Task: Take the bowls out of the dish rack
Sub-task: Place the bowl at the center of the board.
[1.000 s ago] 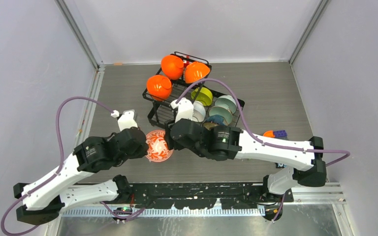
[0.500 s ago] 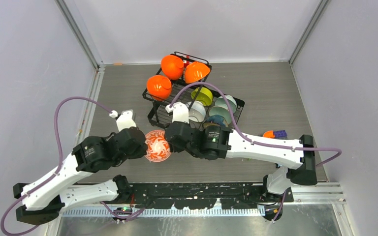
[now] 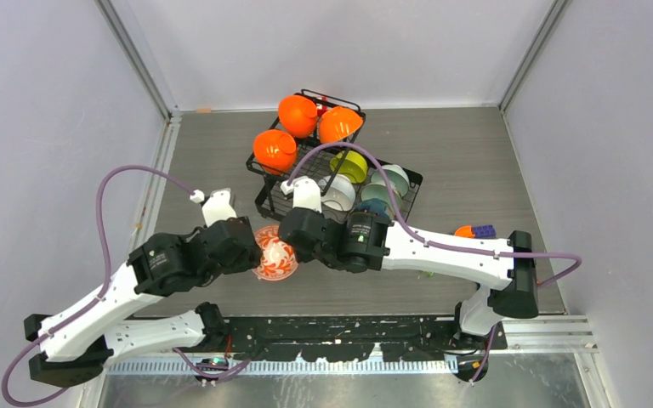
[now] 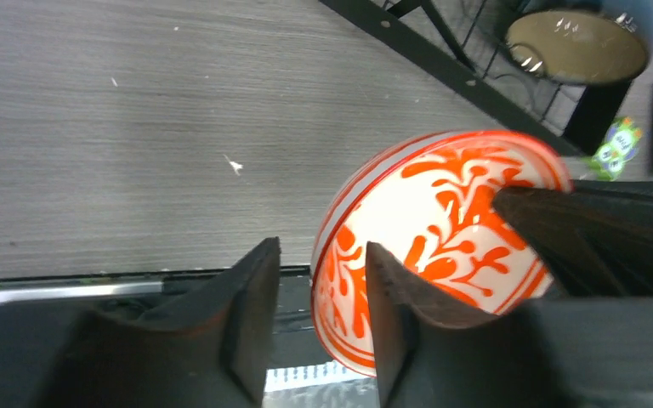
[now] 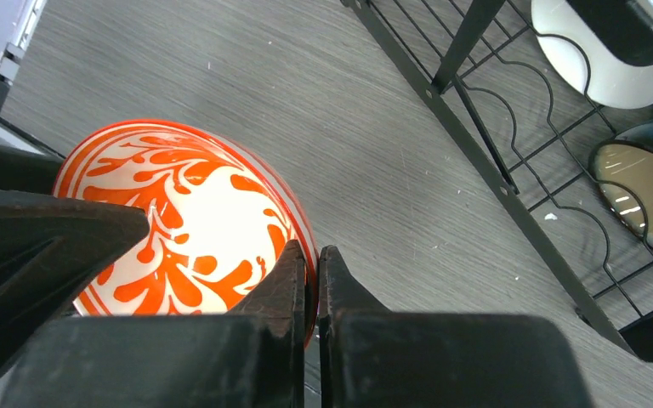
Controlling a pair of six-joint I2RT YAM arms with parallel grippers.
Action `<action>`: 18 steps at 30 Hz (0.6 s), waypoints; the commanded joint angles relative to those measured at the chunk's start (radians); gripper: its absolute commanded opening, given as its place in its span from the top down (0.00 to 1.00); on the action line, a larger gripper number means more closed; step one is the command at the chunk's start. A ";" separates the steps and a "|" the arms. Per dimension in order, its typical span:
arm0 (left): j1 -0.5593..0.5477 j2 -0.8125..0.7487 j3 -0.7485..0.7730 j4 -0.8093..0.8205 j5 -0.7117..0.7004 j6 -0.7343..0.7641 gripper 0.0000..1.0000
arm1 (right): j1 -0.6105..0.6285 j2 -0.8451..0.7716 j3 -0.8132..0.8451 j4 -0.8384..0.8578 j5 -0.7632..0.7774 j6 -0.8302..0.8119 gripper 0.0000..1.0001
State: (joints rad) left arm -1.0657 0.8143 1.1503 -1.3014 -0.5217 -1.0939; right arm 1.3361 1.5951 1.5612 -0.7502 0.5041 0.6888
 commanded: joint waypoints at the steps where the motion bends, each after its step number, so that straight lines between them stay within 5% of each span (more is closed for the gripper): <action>1: -0.001 -0.004 0.057 -0.008 -0.042 -0.003 0.40 | 0.006 0.007 0.068 -0.023 0.012 0.000 0.99; 3: -0.002 -0.002 0.065 -0.031 -0.046 0.005 0.22 | 0.006 0.014 0.075 -0.039 0.020 0.000 0.99; 6: -0.001 0.004 0.076 -0.057 -0.052 0.016 0.18 | 0.006 0.019 0.081 -0.044 0.024 0.002 0.99; 18: -0.002 0.095 0.068 -0.050 -0.012 0.051 0.44 | -0.020 0.029 0.112 -0.031 -0.006 0.065 0.99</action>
State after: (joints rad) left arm -1.0657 0.8986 1.1984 -1.3529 -0.5327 -1.0595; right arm 1.3312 1.6455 1.6169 -0.8516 0.5007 0.7033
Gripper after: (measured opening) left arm 0.583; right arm 0.064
